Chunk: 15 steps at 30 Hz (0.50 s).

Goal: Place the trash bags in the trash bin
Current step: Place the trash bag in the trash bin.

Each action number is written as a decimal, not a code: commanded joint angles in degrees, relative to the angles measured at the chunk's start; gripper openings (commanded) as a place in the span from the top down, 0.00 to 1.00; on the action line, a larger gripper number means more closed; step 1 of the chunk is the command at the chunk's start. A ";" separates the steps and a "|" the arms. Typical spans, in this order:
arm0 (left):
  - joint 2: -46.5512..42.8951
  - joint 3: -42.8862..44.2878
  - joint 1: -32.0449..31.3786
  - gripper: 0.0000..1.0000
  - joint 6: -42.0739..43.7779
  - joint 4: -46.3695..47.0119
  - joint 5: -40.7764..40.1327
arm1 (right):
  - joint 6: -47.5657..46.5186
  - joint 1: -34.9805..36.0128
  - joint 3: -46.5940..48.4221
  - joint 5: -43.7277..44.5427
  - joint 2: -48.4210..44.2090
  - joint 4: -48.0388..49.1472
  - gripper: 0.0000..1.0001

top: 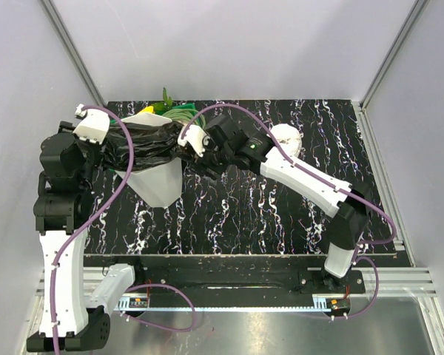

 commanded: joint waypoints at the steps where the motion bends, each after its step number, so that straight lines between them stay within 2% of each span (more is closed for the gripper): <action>1: -0.34 -1.03 0.30 0.51 0.27 4.45 -2.75 | -3.56 0.31 -0.46 6.62 -4.23 3.18 0.17; 5: -0.35 0.90 0.30 0.77 -0.70 1.64 -0.39 | -4.09 0.31 0.94 6.28 -5.73 1.61 0.16; 10: 0.01 6.34 0.30 0.98 -3.16 -4.51 5.06 | -3.56 0.22 8.40 1.19 -5.55 -4.36 0.14; 15: 0.62 11.97 0.30 1.00 -5.36 -10.23 10.60 | -4.61 0.39 17.28 -6.98 -3.80 -11.22 0.14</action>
